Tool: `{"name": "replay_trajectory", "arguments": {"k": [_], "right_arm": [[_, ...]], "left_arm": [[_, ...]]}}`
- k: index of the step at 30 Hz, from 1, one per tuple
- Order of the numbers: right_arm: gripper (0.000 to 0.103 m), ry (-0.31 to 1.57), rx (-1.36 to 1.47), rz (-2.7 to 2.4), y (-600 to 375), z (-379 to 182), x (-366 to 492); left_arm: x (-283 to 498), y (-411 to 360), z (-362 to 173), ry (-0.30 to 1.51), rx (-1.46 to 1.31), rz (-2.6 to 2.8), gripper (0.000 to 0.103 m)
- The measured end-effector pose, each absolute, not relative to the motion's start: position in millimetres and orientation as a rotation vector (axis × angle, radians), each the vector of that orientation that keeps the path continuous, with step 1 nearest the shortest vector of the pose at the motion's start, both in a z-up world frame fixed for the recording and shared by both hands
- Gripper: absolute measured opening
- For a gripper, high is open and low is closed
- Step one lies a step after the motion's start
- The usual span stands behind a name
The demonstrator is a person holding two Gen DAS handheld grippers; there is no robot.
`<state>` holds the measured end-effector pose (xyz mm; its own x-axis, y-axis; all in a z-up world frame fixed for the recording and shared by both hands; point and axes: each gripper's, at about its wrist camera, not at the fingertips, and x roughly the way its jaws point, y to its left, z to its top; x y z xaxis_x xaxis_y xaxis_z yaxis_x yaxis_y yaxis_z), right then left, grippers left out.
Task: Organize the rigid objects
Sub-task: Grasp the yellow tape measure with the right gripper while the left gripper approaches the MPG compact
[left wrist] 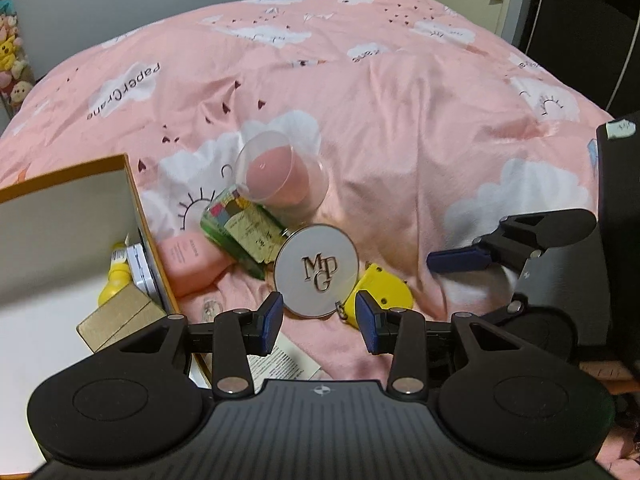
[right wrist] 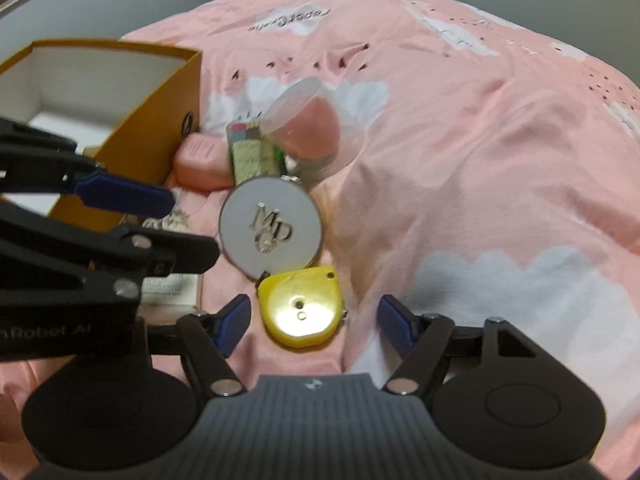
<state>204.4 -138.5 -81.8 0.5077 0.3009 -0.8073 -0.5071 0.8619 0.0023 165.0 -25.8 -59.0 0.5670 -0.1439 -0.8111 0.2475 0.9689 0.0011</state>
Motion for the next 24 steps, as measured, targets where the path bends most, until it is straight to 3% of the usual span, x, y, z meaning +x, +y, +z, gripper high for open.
{"name": "replay_trajectory", "arguments": {"k": [2,3,5,9,24], "right_arm": [[0.058,0.928,-0.269,0.509,-133.3,-87.8,204.9],[0.043,0.94,-0.274,0.517,-131.3,-91.3,205.8],[0.041,0.961,-0.275,0.519,-129.8,-96.9,207.6],[0.0,0.95,-0.231,0.533,-134.9,-91.6,206.9],[0.0,0.944,-0.006,0.418,-191.3,-73.2,214.9]], "left_arm": [[165.0,-26.3,-60.9,0.933,0.138,-0.226,0.046],[164.9,-27.4,-61.5,0.93,0.148,-0.225,0.046],[164.6,-28.7,-62.4,0.922,0.163,-0.225,0.046],[164.1,-28.4,-63.1,0.906,0.167,-0.231,0.046],[153.2,-45.8,-73.2,0.863,0.216,-0.382,0.043]]}}
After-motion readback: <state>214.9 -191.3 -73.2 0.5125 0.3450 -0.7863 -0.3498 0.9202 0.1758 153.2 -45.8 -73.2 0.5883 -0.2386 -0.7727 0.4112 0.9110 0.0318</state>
